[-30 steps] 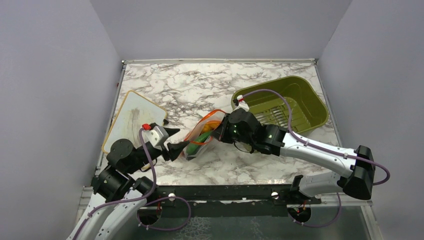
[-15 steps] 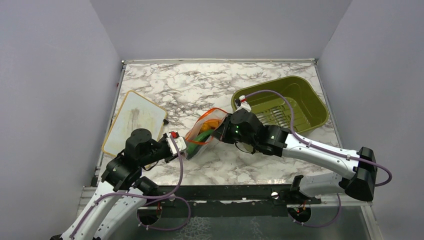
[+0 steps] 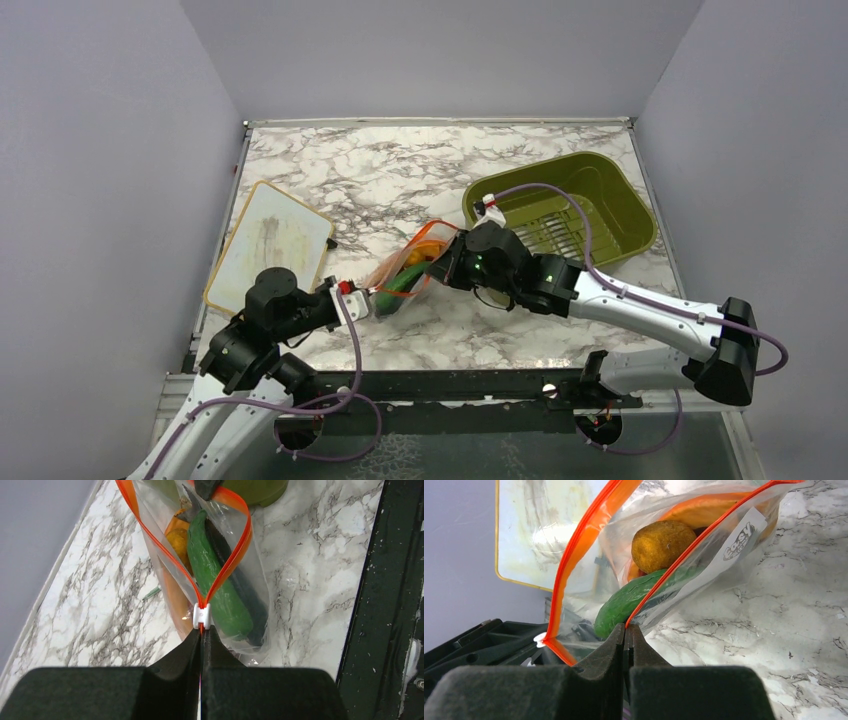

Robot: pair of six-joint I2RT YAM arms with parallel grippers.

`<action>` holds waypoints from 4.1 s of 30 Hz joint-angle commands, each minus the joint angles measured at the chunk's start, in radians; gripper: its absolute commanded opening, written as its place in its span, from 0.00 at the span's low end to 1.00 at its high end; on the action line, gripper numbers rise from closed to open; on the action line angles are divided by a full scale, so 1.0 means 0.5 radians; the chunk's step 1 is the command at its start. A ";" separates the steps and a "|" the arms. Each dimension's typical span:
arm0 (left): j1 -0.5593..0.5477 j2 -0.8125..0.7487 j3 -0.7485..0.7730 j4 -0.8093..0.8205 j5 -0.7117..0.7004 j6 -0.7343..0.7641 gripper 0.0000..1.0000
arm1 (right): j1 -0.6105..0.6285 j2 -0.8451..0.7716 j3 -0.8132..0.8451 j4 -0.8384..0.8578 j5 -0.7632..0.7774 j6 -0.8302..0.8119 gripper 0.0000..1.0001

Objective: Place the food in the zip-top bag and seal the zipper
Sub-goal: Zip the zipper food storage bag at the center of the board.

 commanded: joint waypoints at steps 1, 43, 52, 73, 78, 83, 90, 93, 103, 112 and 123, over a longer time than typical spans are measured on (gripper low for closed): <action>-0.002 -0.059 -0.005 0.077 0.188 0.019 0.00 | 0.013 -0.085 -0.048 0.159 0.005 -0.060 0.05; -0.002 -0.105 0.094 0.125 0.414 -0.149 0.00 | 0.201 0.136 -0.087 0.977 -1.234 -2.915 0.38; -0.003 -0.108 0.071 0.148 0.413 -0.188 0.00 | 0.266 0.265 -0.037 0.996 -1.273 -2.890 0.32; -0.001 -0.130 0.057 0.157 0.445 -0.170 0.00 | 0.303 0.138 -0.205 1.062 -1.077 -2.912 0.01; -0.003 -0.134 0.078 0.157 0.451 -0.164 0.00 | 0.302 0.051 -0.289 1.052 -1.032 -2.878 0.01; -0.003 -0.120 0.109 0.157 0.442 -0.144 0.00 | 0.303 -0.015 -0.332 0.974 -0.995 -2.850 0.01; -0.002 -0.106 0.120 0.156 0.417 -0.130 0.00 | 0.303 -0.157 -0.410 0.828 -0.874 -2.837 0.01; -0.002 -0.098 0.132 0.156 0.415 -0.119 0.00 | 0.303 -0.227 -0.446 0.763 -0.813 -2.837 0.01; -0.001 -0.058 0.128 0.198 0.463 -0.114 0.00 | 0.302 -0.357 -0.477 0.691 -0.786 -2.825 0.01; -0.003 -0.012 0.067 0.285 0.719 -0.129 0.36 | 0.303 -0.216 -0.382 0.818 -0.901 -2.795 0.01; -0.003 0.102 0.004 0.285 0.872 -0.067 0.41 | 0.303 -0.207 -0.375 0.896 -0.896 -2.764 0.01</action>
